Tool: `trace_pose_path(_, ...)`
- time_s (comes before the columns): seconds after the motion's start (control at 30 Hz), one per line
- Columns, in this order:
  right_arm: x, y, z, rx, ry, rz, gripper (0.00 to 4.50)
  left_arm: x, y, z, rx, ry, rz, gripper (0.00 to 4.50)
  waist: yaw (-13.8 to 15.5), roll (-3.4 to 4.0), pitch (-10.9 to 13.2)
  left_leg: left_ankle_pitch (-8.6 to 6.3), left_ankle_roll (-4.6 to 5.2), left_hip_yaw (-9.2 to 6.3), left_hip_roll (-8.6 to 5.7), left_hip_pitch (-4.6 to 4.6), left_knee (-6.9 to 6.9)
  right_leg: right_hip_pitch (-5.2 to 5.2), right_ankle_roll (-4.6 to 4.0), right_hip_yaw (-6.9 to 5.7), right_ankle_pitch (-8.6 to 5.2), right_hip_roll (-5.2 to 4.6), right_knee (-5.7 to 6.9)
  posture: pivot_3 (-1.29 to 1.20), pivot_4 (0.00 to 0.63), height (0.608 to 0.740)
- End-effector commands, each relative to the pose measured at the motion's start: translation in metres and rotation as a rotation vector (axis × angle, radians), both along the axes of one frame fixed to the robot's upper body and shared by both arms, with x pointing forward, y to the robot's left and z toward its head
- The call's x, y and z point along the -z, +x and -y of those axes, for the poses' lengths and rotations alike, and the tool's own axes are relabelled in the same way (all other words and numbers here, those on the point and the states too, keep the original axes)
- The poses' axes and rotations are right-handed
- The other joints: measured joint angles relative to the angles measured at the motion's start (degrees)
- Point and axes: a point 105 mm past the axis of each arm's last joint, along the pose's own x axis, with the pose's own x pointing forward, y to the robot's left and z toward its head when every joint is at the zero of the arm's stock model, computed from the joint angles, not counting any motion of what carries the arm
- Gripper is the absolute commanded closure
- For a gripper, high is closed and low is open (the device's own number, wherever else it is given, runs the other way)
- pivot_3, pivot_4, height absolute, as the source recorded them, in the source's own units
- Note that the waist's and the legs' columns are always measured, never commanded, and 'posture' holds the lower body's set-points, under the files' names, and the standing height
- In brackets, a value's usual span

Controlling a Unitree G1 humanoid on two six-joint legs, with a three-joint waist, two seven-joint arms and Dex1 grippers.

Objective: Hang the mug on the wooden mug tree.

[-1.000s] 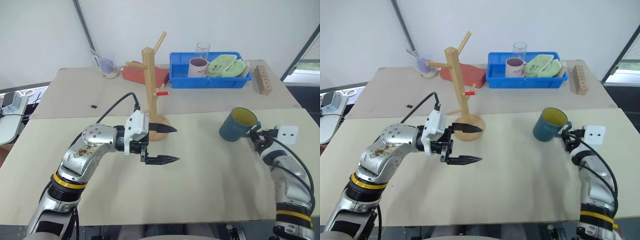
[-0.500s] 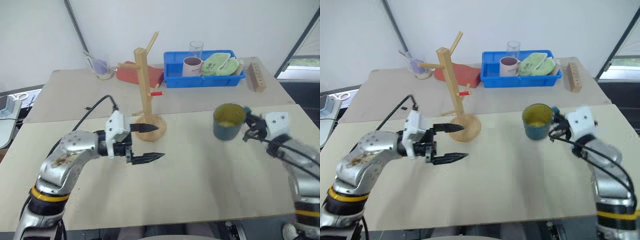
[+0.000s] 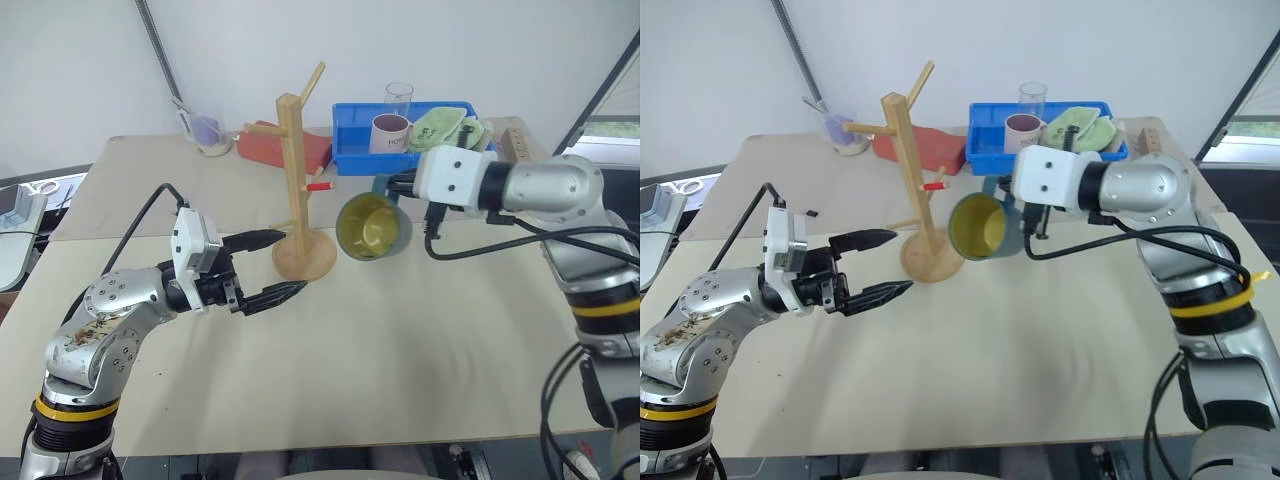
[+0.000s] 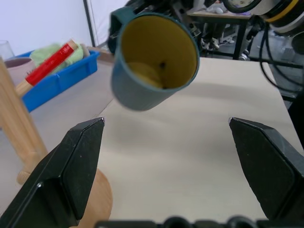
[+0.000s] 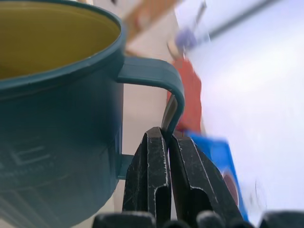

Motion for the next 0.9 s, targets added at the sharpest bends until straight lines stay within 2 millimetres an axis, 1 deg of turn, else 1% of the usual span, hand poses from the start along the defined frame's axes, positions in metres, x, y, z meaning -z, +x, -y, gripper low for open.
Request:
trace_pose_path(0.03, -0.012, 0.004, -0.006, -0.044, -0.031, 0.05, 4.48, -0.014, -0.004, 0.003, 0.0, -0.007, 0.047, 0.0, 0.1, 0.02, 0.0, 0.0, 0.01, 0.0, 0.01, -0.02, -0.02, 0.0, 0.01, 0.0, 0.0, 0.01, -0.01, 0.0, 0.15, 0.74)
trace_pose_path(0.1, -0.013, 0.006, -0.01, -0.066, -0.05, 0.057, 4.48, -0.017, -0.003, 0.005, -0.008, -0.012, 0.052, 0.0, 0.1, 0.04, 0.0, 0.01, 0.01, 0.0, 0.01, -0.02, 0.01, 0.02, 0.17, 0.01, 0.03, 0.01, 0.0, 0.0, 0.15, 0.74)
trace_pose_path(0.3, -0.017, 0.009, -0.025, -0.127, -0.066, 0.073, 4.48, -0.02, 0.0, 0.009, -0.015, -0.017, 0.057, 0.0, -0.1, 0.06, 0.0, 0.0, 0.01, 0.0, 0.01, 0.02, 0.0, 0.02, 0.15, 0.02, 0.02, 0.03, 0.04, 0.0, 0.15, 0.74)
trace_pose_path(0.43, -0.018, 0.01, -0.035, -0.157, -0.074, 0.08, 4.48, -0.022, 0.002, 0.007, -0.021, -0.017, 0.057, 0.0, -0.2, 0.11, -0.1, 0.0, 0.0, 0.0, 0.01, 0.05, 0.01, 0.03, 0.07, 0.03, 0.0, 0.03, 0.07, 0.0, 0.15, 0.74)
trace_pose_path(0.5, -0.018, 0.01, -0.04, -0.17, -0.082, 0.084, 4.48, -0.023, 0.002, 0.005, -0.024, -0.017, 0.057, 0.0, -0.3, 0.17, -0.1, 0.0, 0.0, 0.0, 0.01, 0.05, 0.01, 0.03, 0.07, 0.03, 0.0, 0.04, 0.08, 0.0, 0.15, 0.74)
trace_pose_path(0.6, -0.021, 0.014, -0.049, -0.183, -0.097, 0.105, 4.48, -0.028, 0.006, -0.009, -0.056, -0.05, 0.06, 0.0, -0.3, 0.28, -0.1, 0.0, 0.01, 0.0, 0.01, 0.06, 0.0, 0.01, 0.1, 0.04, 0.02, 0.04, 0.12, 0.0, 0.15, 0.74)
trace_pose_path(0.7, -0.023, 0.017, -0.052, -0.186, -0.108, 0.117, 4.48, -0.03, 0.008, -0.016, -0.078, -0.049, 0.063, 0.0, -0.3, 0.3, -0.2, 0.0, 0.01, -0.03, 0.02, 0.08, -0.02, -0.03, 0.1, 0.03, 0.03, 0.07, 0.16, 0.0, 0.15, 0.74)
trace_pose_path(0.8, -0.024, 0.02, -0.056, -0.19, -0.123, 0.127, 4.48, -0.029, 0.01, -0.019, -0.092, -0.039, 0.069, 0.0, -0.3, 0.3, -0.2, 0.0, 0.0, -0.03, 0.02, 0.09, -0.02, 0.0, 0.07, 0.03, 0.01, 0.07, 0.14, 0.0, 0.15, 0.74)
trace_pose_path(0.9, -0.025, 0.022, -0.059, -0.197, -0.131, 0.132, 4.48, -0.028, 0.009, -0.018, -0.093, -0.035, 0.072, 0.0, -0.2, 0.29, -0.2, 0.0, 0.0, -0.02, 0.02, 0.07, -0.02, 0.01, 0.03, 0.03, -0.01, 0.06, 0.12, 0.0, 0.15, 0.74)
